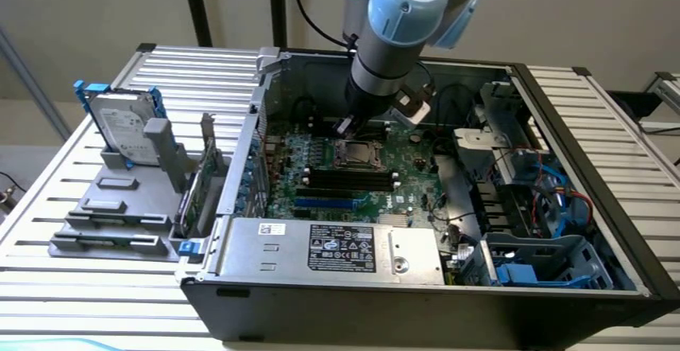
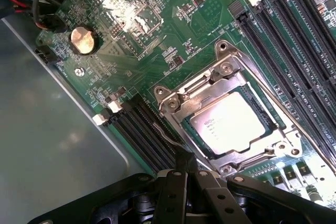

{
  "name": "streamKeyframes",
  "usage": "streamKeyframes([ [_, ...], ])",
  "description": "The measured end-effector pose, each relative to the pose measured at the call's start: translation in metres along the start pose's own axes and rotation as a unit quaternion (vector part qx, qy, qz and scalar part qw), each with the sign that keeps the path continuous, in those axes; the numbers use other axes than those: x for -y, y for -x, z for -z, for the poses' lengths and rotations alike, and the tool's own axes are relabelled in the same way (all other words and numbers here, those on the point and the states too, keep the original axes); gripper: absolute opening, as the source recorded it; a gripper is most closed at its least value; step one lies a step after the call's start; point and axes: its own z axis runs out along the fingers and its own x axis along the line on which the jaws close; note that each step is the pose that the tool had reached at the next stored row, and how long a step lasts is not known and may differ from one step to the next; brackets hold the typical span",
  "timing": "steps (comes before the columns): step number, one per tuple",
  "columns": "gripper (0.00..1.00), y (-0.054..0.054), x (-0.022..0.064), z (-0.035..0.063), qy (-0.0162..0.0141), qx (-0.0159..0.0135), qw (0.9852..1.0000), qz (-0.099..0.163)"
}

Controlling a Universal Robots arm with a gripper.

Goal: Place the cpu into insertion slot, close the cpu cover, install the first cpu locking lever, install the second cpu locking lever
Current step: 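Install the first cpu locking lever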

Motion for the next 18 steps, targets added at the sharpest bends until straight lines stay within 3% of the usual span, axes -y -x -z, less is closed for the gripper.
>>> streamKeyframes([
  [18,0.11,-0.0037,0.0001,-0.0024,0.0007,0.0009,1.0000,0.000],
])
